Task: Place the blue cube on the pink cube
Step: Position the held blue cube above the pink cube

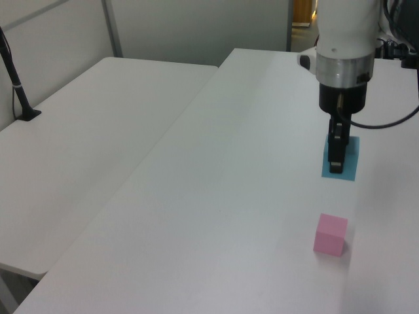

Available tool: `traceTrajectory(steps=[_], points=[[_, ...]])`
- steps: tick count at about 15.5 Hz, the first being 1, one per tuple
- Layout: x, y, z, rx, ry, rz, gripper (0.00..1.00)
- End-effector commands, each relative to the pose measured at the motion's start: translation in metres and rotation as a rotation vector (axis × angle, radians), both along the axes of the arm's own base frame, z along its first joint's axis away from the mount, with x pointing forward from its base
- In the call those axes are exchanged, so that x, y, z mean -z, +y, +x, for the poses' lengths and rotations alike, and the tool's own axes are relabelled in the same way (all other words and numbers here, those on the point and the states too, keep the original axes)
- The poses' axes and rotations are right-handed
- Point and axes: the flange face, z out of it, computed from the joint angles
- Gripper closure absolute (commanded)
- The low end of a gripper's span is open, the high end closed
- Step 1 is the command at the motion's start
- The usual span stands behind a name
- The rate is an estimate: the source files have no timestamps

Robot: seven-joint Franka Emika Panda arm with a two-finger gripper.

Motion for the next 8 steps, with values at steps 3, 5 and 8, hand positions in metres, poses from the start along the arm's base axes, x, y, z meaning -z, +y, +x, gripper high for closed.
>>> traceTrajectory(steps=[3,5,8], points=[[0.079,-0.019,-0.022,0.116,-0.005,0.028,0.8],[0.103,-0.023,-0.027,0.119,0.0,0.02,0.8],[0.124,-0.026,-0.028,0.109,-0.018,0.026,0.8]])
